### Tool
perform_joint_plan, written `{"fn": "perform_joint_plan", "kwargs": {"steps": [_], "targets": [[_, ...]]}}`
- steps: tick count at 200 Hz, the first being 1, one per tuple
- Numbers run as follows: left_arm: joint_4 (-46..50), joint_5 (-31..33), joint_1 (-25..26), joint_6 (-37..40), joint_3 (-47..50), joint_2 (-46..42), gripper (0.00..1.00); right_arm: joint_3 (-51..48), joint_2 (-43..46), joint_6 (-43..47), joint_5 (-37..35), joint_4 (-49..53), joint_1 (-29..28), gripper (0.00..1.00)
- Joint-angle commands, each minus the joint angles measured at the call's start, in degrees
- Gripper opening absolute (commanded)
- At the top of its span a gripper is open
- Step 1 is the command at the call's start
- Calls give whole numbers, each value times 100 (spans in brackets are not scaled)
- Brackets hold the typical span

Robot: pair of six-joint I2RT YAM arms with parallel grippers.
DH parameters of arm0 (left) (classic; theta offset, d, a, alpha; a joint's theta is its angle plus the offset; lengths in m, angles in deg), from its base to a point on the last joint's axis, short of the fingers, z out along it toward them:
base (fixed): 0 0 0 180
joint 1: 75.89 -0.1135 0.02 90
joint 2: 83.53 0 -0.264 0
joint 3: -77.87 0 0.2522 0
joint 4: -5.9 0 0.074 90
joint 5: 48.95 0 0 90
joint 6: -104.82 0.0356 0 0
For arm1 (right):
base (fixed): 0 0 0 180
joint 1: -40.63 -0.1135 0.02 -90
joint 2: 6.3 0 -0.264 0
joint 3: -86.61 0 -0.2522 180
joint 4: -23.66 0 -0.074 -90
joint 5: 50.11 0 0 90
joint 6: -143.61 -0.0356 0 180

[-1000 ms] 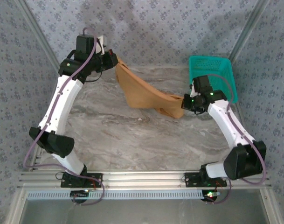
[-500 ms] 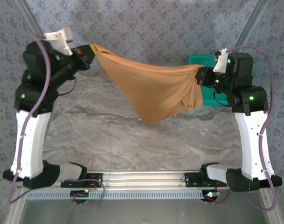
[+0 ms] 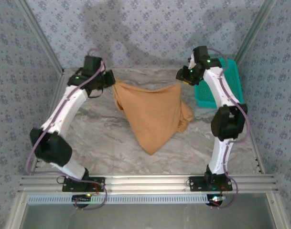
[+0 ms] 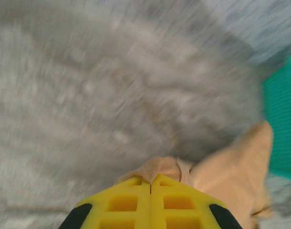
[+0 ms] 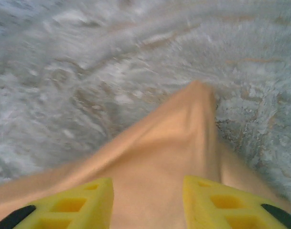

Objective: Fold the inside-out t-shirt

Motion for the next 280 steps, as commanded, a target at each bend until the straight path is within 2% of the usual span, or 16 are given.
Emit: {"fn": "perform_joint_plan", "kwargs": {"steps": [1, 26, 51, 74, 99, 119, 131, 152, 157, 188, 205, 229, 233, 259, 265, 280], "targets": [[-426, 34, -74, -163, 335, -329, 0, -167, 413, 182, -148, 578, -480, 53], [-562, -65, -152, -206, 648, -307, 0, -2273, 1554, 29, -422, -252, -1408, 59], [-573, -125, -228, -165, 760, -280, 0, -3987, 2320, -578, -674, -1174, -2723, 62], [-513, -145, -311, -91, 773, -258, 0, -4535, 2213, -998, -1097, -1502, -3714, 64], [-424, -164, -448, -74, 824, -301, 0, -4826, 1621, -1235, -1381, -1694, -4259, 64], [-443, -173, -523, -77, 973, -412, 0, -4715, 1068, -1234, -1648, -1534, -4271, 61], [-439, -174, -533, -68, 1070, -486, 0, -4745, 839, -1235, -1753, -1522, -4145, 52], [-426, -191, -541, -68, 1296, -614, 0, -4915, 758, -1184, -1725, -1510, -3640, 8], [-430, -198, -541, -81, 1362, -642, 0, -4986, 818, -1144, -1754, -1476, -3506, 0], [-750, -460, -479, -437, 2144, -1003, 0, -5324, 1596, -721, -2020, -1102, -2435, 0], [-1033, -288, -300, -810, 2745, -1337, 0, -5277, 1844, -402, -2051, -816, -1833, 0], [-1528, 88, 159, -1381, 3469, -1729, 0, -5083, 1845, -160, -2092, -635, -1632, 0], [-1615, 133, 245, -1442, 3552, -1757, 0, -5035, 1843, -151, -2107, -607, -1655, 3], [-1794, 241, 513, -1524, 3663, -1642, 0, -4641, 1960, -214, -2164, -352, -2172, 46], [-1756, 215, 513, -1495, 3633, -1591, 2, -4448, 2001, -248, -2222, -313, -2332, 50], [-1514, 210, 509, -1313, 3462, -1467, 17, -4223, 2029, -293, -2200, -427, -2710, 55]]}}
